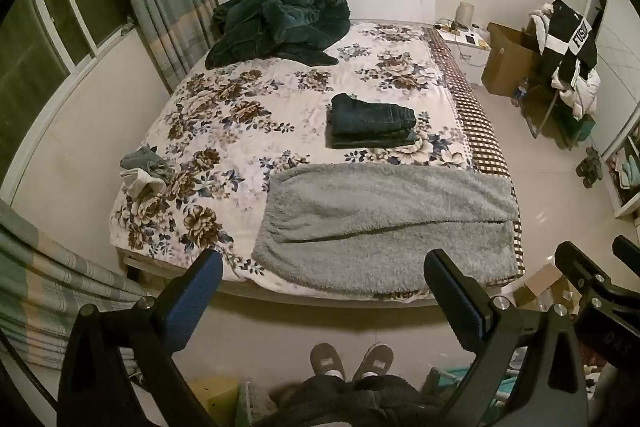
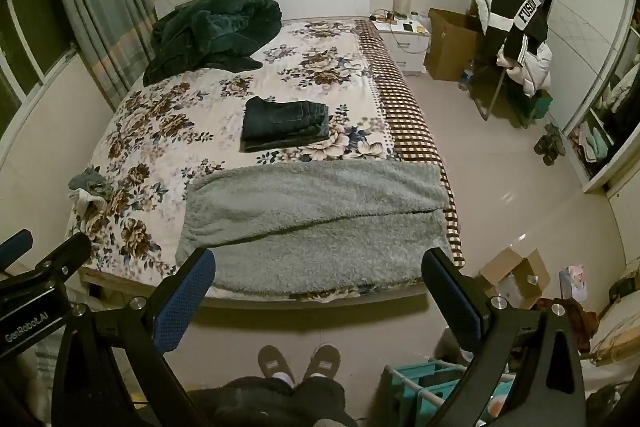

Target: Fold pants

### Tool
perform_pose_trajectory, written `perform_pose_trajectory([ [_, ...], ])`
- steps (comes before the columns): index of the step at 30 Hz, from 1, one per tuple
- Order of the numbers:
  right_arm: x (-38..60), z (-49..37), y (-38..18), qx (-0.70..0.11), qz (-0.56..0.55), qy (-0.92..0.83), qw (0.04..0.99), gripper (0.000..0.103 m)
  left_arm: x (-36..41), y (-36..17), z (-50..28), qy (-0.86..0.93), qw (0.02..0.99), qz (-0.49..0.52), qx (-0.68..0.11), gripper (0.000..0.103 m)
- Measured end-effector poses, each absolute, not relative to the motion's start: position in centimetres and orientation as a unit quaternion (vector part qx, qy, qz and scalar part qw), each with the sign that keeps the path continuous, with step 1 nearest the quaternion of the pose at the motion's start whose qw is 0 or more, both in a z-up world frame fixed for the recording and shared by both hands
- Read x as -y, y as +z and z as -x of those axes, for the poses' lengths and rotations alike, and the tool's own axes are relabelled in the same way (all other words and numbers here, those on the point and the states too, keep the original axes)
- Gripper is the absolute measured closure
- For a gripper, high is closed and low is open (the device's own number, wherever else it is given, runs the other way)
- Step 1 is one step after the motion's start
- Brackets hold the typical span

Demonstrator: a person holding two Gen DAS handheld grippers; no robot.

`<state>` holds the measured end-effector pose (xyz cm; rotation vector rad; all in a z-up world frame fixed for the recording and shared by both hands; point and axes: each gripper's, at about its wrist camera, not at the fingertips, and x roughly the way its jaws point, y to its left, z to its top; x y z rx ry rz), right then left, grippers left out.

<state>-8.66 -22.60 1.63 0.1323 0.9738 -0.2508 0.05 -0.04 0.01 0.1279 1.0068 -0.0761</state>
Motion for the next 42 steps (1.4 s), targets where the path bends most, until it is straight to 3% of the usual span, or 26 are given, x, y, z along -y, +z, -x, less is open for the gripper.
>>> perform_pose_trajectory([
  [42, 21.6, 8.3, 2.8, -0.461, -0.058, -0.117, 0.878, 0.000, -0.2, 2.1, -1.3, -0.036, 0.877, -0.060, -0.476, 0.000],
])
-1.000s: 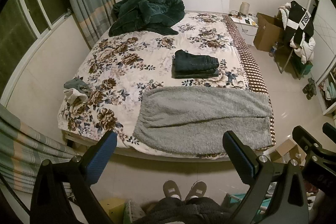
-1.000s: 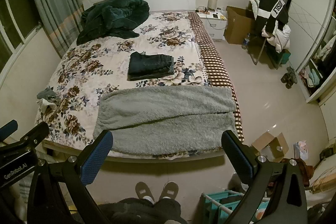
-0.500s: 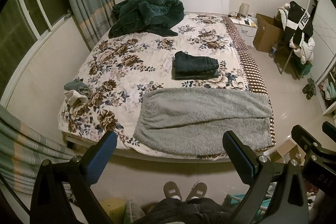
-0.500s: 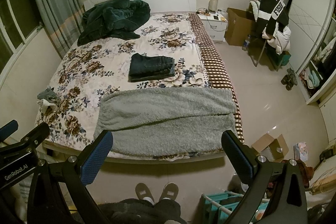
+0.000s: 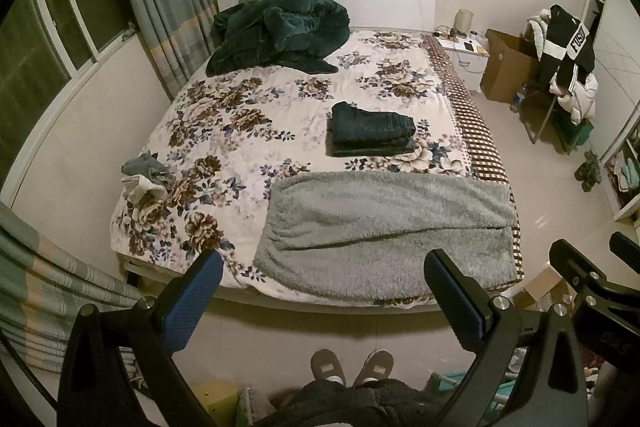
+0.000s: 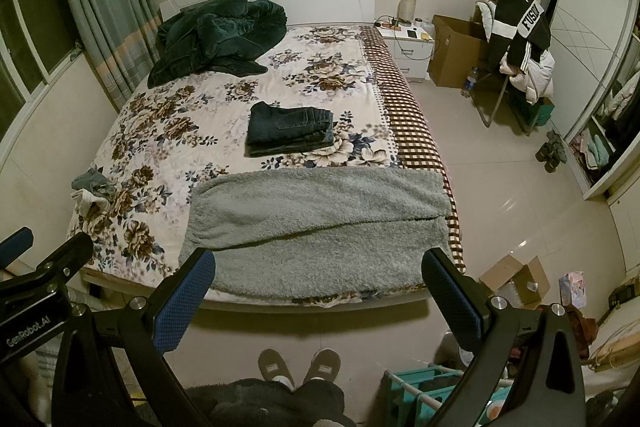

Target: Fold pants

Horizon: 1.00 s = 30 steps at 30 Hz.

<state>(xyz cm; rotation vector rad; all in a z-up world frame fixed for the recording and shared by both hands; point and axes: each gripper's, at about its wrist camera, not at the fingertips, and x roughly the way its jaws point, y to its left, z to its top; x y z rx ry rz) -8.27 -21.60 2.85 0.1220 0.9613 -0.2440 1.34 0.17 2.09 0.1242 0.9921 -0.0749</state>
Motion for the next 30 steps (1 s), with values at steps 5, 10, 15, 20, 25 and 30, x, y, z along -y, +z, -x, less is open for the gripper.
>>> perform_pose_trajectory([
  [5, 21.1, 8.0, 3.3, -0.459, -0.058, -0.117, 0.879, 0.000, 0.7, 3.6, -2.4, -0.034, 0.880, -0.055, -0.471, 0.000],
  [10, 19.6, 6.7, 5.5, -0.458, -0.055, -0.114, 0.880, 0.000, 0.8, 3.8, -2.6, -0.034, 0.880, -0.055, -0.471, 0.000],
  [15, 19.7, 6.8, 5.2, -0.458, -0.056, -0.114, 0.880, 0.000, 0.7, 3.6, -2.4, -0.034, 0.881, -0.054, -0.469, 0.000],
  [20, 19.3, 6.6, 5.6, -0.457, -0.055, -0.112, 0.881, 0.000, 0.6, 3.6, -2.3, -0.035, 0.881, -0.055, -0.469, 0.000],
  [25, 19.4, 6.8, 5.4, -0.457, -0.055, -0.112, 0.881, 0.000, 0.6, 3.5, -2.2, -0.034, 0.881, -0.054, -0.468, 0.000],
  [30, 19.5, 7.0, 5.0, -0.457, -0.055, -0.112, 0.881, 0.000, 0.5, 3.5, -2.1, -0.034, 0.882, -0.053, -0.467, 0.000],
])
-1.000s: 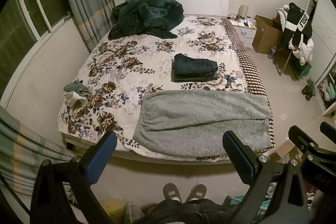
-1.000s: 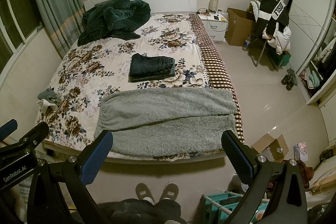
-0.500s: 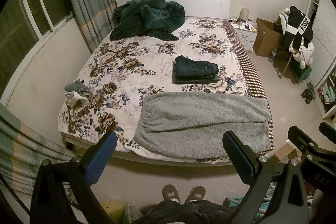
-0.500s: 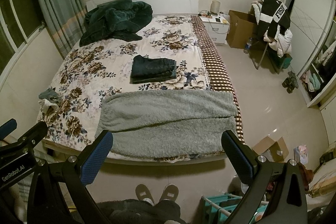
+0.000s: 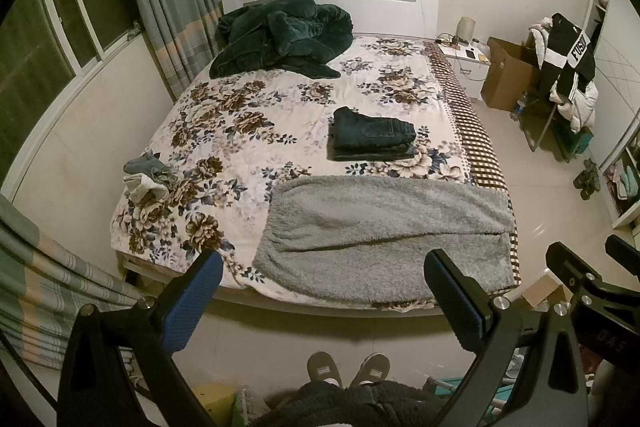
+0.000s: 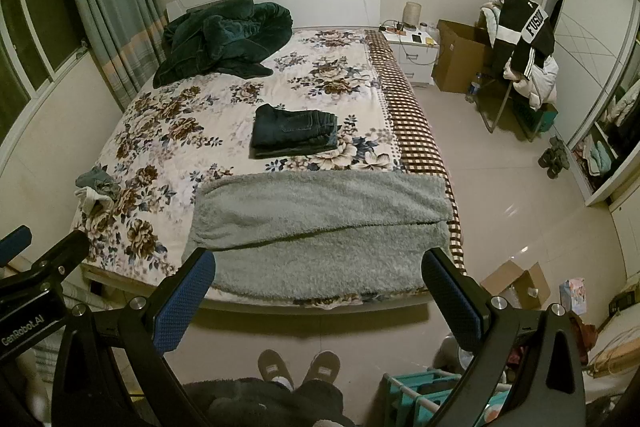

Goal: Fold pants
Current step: 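Lower both tools to the grey fleece edges and close both grippers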

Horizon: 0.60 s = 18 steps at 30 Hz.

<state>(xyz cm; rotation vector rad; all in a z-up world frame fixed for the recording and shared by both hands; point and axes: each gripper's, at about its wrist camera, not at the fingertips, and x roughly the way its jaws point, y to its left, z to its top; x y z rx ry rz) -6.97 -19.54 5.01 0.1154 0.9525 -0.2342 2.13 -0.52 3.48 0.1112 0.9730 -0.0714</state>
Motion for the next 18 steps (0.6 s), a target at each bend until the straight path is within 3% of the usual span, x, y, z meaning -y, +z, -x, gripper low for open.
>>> perform_pose_trajectory([
  [9, 19.6, 5.2, 5.2, -0.467, -0.067, -0.112, 0.875, 0.000, -0.3, 2.6, -3.4, -0.001, 0.888, -0.052, -0.457, 0.000],
  [18, 27.8, 0.8, -5.3, -0.507, -0.117, -0.140, 0.843, 0.000, -1.1, -4.8, -8.9, 0.115, 0.868, -0.076, -0.477, 0.000],
])
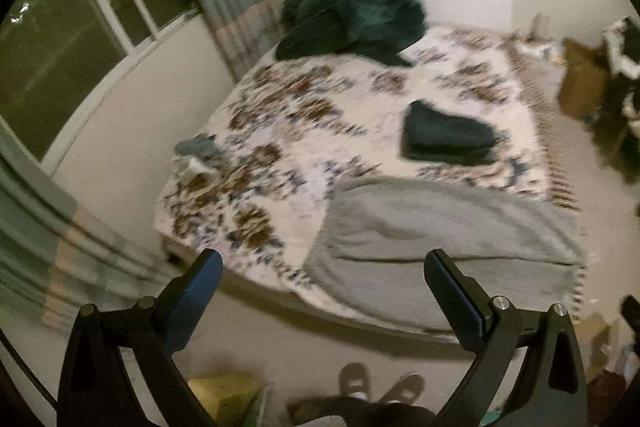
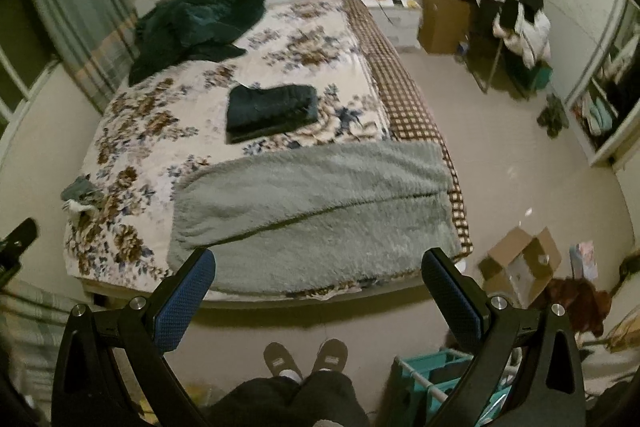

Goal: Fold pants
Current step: 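Lower both tools to the grey fleece edges and close both grippers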

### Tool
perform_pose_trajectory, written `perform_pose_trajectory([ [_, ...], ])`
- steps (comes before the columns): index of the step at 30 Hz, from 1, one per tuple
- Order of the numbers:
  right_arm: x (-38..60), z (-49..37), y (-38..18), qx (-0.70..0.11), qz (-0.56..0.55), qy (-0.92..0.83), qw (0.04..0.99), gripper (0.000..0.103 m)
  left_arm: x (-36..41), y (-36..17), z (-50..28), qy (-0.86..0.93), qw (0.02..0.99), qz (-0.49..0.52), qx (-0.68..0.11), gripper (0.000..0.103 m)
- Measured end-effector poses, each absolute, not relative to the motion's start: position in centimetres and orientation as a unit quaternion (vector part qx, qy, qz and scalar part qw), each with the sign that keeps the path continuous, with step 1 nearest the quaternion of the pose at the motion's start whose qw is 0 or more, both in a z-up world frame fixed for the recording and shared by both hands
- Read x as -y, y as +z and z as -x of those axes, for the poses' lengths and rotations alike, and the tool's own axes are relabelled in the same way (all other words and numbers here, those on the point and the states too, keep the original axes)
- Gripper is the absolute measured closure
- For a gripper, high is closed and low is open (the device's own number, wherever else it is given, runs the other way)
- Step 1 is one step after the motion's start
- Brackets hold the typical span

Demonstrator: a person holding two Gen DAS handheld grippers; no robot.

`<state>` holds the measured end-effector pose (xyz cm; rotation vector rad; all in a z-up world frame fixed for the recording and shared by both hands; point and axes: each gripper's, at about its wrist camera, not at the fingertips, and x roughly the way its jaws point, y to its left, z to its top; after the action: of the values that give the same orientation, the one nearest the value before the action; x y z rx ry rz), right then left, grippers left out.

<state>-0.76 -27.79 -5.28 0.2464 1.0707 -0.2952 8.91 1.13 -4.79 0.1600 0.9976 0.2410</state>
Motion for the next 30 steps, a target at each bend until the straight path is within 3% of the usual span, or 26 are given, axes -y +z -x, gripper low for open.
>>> perform_pose_trajectory([
  [7, 34.2, -5.5, -17.2, -0.553, -0.154, -0.143, 0.806, 0.000, -2.6, -12.3, -14.3, 0.163, 0.833, -0.080, -0.522, 0.000],
  [14, 34.1, -13.8, -26.5, -0.598, -0.169, -0.142, 0.770, 0.000, -6.8, -18.8, -20.5, 0.203, 0.806, -0.057, -0.553, 0.000],
  [20, 27.4, -24.5, -34.1, -0.642, -0.134, -0.087, 0.750, 0.000, -13.4, -27.9, -25.4, 0.249, 0.767, -0.018, -0.591, 0.000],
  [30, 4.6, -45.6, -48.7, -0.703, 0.112, 0.095, 0.696, 0.000, -22.1, -44.6, -26.7, 0.300, 0.687, 0.102, -0.654, 0.000],
])
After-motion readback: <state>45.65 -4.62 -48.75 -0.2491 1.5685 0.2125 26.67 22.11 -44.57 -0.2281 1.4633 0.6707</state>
